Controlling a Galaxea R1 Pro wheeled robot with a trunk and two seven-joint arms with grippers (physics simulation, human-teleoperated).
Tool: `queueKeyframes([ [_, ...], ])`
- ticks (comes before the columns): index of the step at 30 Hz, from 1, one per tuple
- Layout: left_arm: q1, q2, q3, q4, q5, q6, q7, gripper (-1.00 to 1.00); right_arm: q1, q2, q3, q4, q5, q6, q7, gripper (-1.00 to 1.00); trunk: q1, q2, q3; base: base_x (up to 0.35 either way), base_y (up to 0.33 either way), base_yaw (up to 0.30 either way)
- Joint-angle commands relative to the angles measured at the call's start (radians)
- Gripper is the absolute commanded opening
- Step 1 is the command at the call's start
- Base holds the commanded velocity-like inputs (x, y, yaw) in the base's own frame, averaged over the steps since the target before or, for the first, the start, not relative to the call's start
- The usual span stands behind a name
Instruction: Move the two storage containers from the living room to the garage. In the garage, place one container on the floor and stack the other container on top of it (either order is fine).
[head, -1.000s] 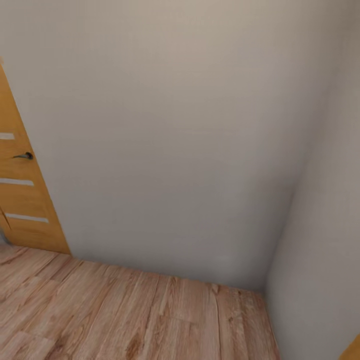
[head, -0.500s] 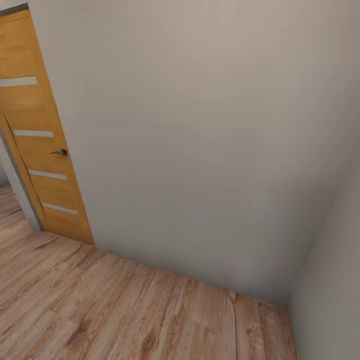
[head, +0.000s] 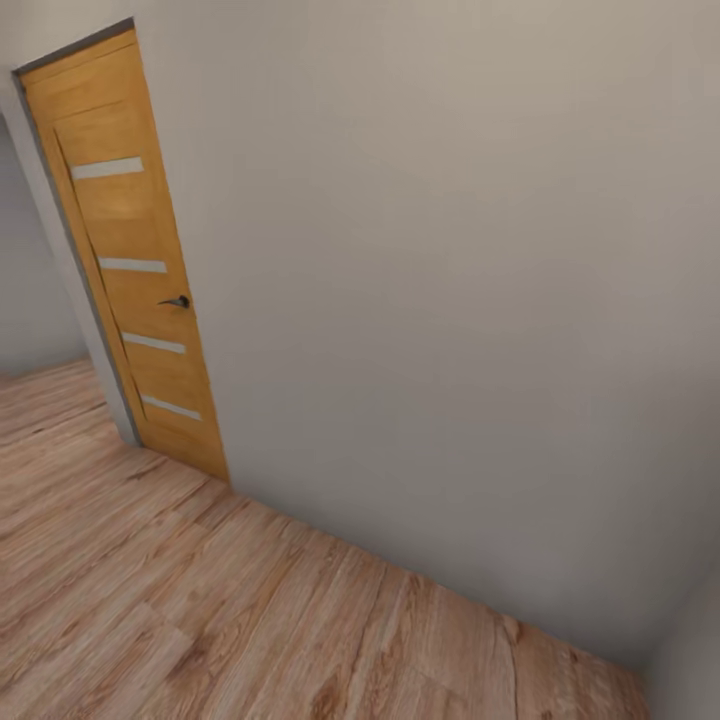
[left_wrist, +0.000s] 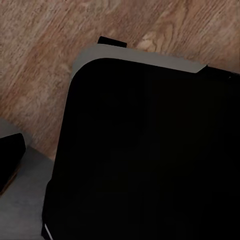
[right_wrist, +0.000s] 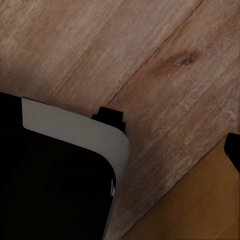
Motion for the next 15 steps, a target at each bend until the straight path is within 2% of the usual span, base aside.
queueKeyframes([
  [1,0.0,0.0,0.001,-0.001,0.005,-0.002,0.0,1.0,-0.001,0.0,0.007,0.003,-0.011,-0.006,0.005,1.0,0.0,0.0,-0.001,0.19,0.0,0.279],
  [15,0.0,0.0,0.0,-0.001,0.006,-0.002,0.0,1.0,-0.001,0.0,0.007,0.003,-0.011,-0.006,0.005,1.0,0.0,0.0,-0.001,0.194,0.0,0.279],
])
